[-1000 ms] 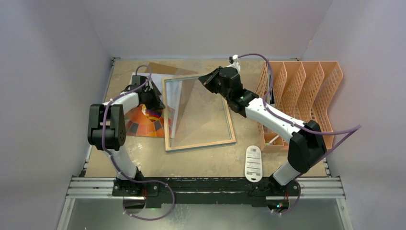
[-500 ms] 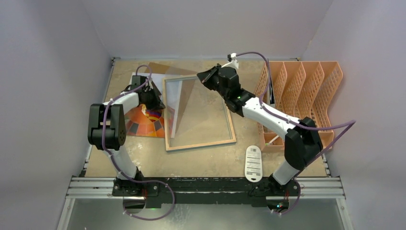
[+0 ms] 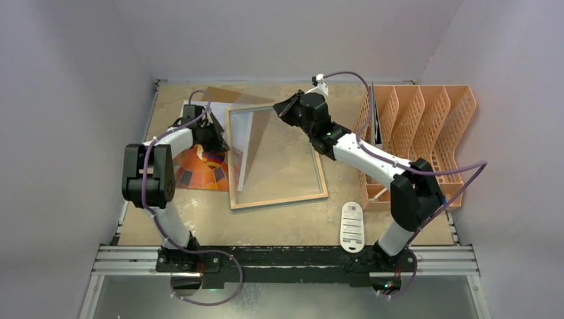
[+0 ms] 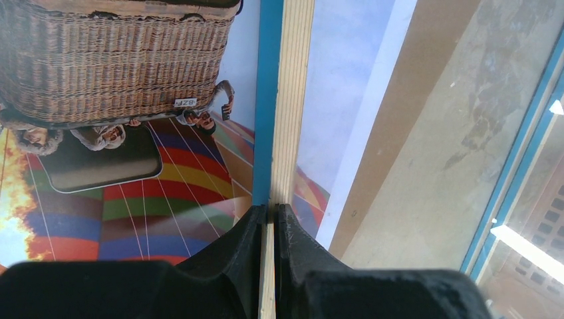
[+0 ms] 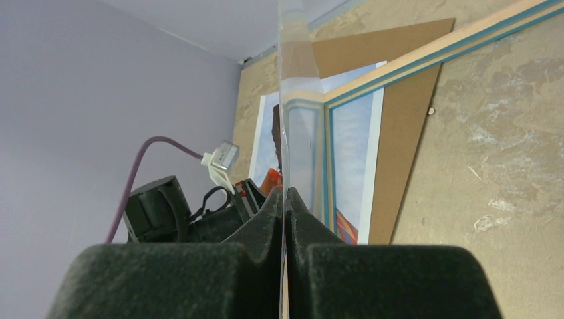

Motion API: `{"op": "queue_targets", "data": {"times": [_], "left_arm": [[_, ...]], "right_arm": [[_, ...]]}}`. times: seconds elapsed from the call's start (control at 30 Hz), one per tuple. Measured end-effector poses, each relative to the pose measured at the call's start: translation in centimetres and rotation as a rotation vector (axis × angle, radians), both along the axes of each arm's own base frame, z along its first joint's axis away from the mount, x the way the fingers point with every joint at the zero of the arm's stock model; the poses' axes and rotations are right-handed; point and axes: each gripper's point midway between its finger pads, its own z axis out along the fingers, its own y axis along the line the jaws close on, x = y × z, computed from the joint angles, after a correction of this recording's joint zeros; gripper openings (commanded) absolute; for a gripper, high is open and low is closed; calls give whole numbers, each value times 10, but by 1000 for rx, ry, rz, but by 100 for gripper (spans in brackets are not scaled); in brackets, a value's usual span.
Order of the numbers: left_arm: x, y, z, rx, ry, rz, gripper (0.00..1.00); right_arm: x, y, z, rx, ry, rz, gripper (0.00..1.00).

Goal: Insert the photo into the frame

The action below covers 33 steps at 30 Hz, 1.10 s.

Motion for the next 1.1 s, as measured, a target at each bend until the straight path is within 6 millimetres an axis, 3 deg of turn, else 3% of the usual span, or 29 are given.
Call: {"op": "queue_targets", "data": {"times": [0.43,1.1], "left_arm": [[0,0,0,-1,-1,-1,11],[0,-1,0,-3,2,-3,11]], "right_arm": [[5,12,13,-77,-24,74,0],[-1,14,8,-55,64,79,0]]}}
